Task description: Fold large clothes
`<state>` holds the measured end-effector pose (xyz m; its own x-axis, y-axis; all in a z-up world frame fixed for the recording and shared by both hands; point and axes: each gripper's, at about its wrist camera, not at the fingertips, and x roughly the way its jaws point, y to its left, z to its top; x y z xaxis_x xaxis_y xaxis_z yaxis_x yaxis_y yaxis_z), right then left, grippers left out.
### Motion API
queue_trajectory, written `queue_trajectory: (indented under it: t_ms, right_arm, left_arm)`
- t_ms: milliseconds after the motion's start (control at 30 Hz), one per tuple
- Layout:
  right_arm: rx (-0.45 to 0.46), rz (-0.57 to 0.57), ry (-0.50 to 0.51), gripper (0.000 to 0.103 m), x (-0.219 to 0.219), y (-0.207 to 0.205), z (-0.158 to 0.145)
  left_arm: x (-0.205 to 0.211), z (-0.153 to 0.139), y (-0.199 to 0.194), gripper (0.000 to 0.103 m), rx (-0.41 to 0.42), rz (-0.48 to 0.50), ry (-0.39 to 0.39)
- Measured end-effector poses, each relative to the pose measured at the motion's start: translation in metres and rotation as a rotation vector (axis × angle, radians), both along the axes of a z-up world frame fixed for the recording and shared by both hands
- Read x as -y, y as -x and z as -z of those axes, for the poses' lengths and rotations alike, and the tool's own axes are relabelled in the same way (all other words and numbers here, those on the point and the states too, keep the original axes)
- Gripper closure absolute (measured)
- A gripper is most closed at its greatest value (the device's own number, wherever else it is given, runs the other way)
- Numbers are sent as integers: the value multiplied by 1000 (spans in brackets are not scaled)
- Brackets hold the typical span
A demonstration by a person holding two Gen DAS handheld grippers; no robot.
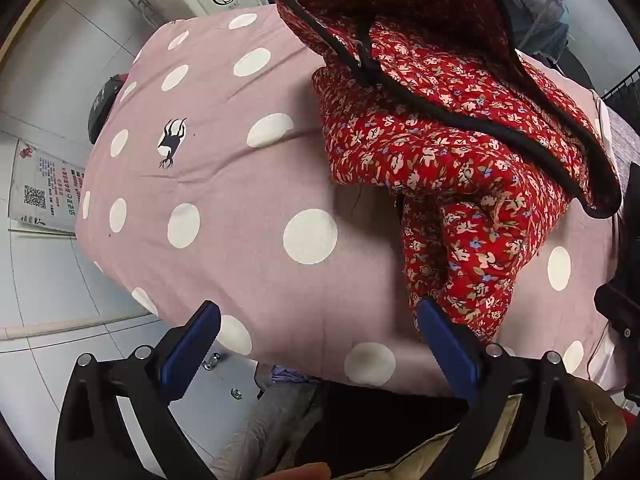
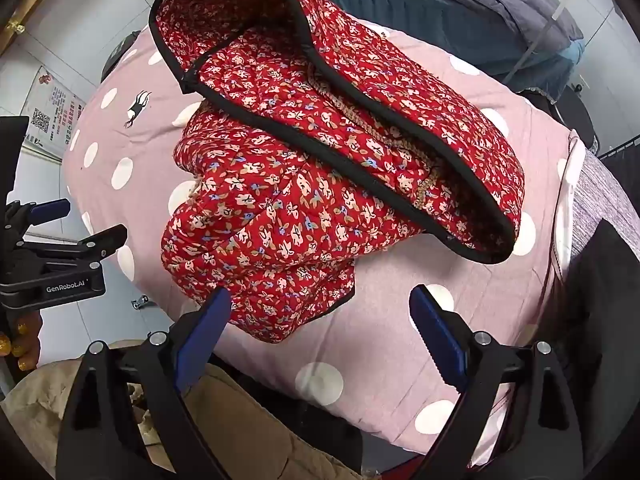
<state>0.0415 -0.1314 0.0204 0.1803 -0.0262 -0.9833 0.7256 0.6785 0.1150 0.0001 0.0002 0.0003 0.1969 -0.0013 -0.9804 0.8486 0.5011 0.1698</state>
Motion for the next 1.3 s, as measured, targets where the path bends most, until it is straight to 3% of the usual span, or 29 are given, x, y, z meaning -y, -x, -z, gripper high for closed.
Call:
queue_trajectory:
  t_ms: [1300]
  right_arm:
    - [3, 2, -7, 13, -5, 10, 1]
  left_arm:
    - [-5, -5, 9, 6, 5, 12, -8]
